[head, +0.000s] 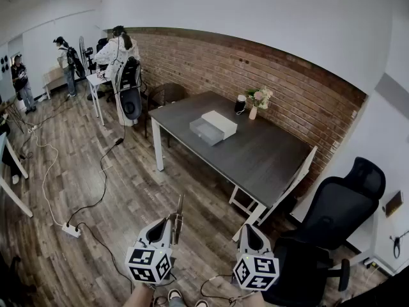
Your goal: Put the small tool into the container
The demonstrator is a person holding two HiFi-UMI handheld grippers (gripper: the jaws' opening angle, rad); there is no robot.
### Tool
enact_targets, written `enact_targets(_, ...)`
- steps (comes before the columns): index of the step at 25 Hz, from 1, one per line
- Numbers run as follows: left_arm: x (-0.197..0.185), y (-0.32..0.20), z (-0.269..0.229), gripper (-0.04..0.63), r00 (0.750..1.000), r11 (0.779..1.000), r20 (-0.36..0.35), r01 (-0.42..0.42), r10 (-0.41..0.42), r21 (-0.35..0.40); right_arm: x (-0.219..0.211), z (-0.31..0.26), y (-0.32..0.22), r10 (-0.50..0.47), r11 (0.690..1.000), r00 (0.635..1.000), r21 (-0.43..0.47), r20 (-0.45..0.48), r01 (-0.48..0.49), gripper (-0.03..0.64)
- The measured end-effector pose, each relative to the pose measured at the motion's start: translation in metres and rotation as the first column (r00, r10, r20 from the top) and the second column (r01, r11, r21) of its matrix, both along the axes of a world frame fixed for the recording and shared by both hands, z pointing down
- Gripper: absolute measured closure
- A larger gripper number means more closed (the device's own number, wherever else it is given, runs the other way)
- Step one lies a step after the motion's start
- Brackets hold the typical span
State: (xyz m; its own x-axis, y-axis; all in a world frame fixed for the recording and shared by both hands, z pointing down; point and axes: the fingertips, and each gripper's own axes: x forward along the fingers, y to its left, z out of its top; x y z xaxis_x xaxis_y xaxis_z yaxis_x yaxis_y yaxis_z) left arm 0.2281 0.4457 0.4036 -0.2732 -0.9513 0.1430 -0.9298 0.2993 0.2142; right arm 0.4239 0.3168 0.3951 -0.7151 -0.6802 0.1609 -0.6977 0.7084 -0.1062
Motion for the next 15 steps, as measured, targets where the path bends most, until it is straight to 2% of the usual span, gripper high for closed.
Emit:
enact_targets(9,-0.019,-0.004,0.003,0.588,1.0,1.0,-0.016,0.01,-0.01,0.004,-0.02,0.006,-0.006,-0.036,0.998,0.999,-0.042,0.011,0.037,0.616)
enact_targets(15,-0.051,0.003,0.011,0.588,0.999,1.0,-0.033,0.023,-0.023,0.002,-0.049,0.012,-0.007,-0.039,0.997,0.999,-0.061,0.009,0.039,0.615)
